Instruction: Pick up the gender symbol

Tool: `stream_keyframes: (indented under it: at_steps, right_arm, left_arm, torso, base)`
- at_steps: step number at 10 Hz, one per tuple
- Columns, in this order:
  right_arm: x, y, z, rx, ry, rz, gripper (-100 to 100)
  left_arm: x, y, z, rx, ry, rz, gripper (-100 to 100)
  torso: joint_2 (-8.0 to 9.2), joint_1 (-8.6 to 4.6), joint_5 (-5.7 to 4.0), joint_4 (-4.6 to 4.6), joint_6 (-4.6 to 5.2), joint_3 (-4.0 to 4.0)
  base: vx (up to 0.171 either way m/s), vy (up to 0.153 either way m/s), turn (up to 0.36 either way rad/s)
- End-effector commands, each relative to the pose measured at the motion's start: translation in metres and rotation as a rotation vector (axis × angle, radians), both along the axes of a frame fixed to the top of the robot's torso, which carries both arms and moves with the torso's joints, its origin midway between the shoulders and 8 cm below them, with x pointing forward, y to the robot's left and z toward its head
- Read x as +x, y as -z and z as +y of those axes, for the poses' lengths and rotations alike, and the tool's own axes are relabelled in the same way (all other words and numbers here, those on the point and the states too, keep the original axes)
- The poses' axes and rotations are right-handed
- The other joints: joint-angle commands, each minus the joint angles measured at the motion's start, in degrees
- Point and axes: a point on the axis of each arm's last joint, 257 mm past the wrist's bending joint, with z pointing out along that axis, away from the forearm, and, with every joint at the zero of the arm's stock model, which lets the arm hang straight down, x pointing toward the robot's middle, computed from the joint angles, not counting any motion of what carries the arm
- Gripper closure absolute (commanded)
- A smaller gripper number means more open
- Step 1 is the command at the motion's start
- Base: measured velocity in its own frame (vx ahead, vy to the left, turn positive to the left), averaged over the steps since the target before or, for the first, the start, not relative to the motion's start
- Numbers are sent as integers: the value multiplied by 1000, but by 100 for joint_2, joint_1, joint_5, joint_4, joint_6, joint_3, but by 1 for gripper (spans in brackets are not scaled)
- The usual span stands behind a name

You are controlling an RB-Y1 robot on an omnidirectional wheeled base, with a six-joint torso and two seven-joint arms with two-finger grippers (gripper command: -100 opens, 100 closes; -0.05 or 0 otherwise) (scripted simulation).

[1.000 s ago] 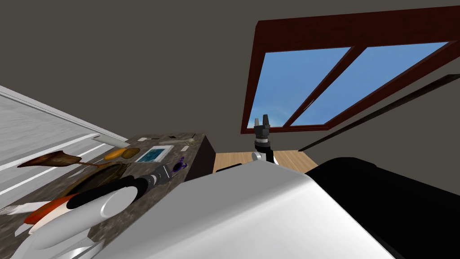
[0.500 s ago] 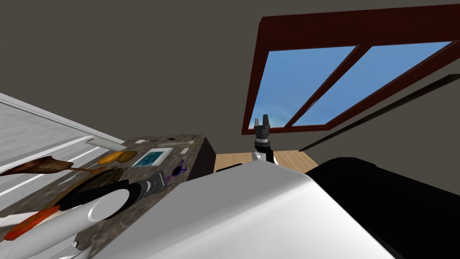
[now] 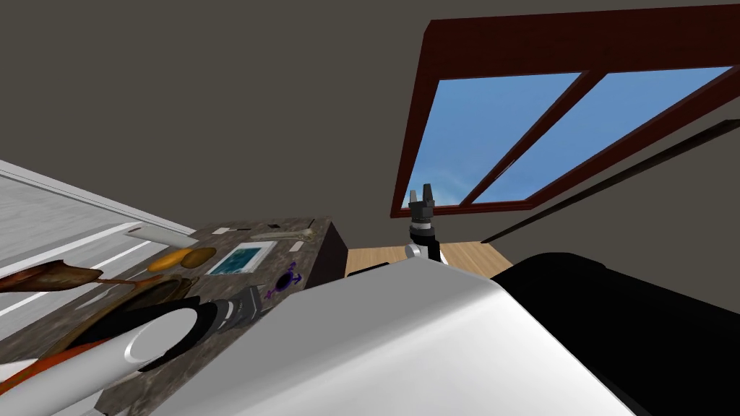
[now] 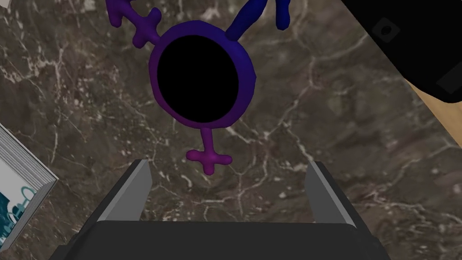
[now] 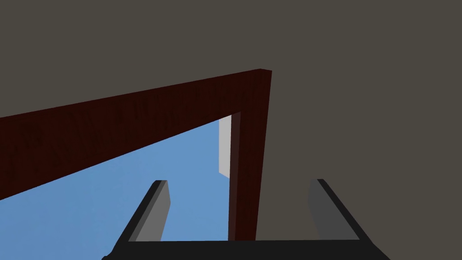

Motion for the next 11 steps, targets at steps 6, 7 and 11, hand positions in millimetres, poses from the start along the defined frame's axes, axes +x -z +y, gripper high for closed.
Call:
stream_keyframes:
  at_steps: [6, 7, 11]
  right_arm:
    - [0, 0, 0, 0, 0, 0, 0]
    - [0, 0, 0, 0, 0, 0, 0]
    - [0, 0, 0, 0, 0, 0, 0]
  left_arm:
    - [-57, 11, 5, -92, -100, 208, -100]
    - [-63, 13, 4, -105, -109, 228, -100]
    - [-64, 25, 3, -116, -116, 235, -100]
  torso:
    - [-16, 8, 2, -4, 0, -9]
    - [-16, 9, 2, -4, 1, -9]
    - [11, -9, -2, 2, 0, 6]
  base:
    - [79, 32, -24]
    - [82, 43, -33]
    - [36, 6, -20]
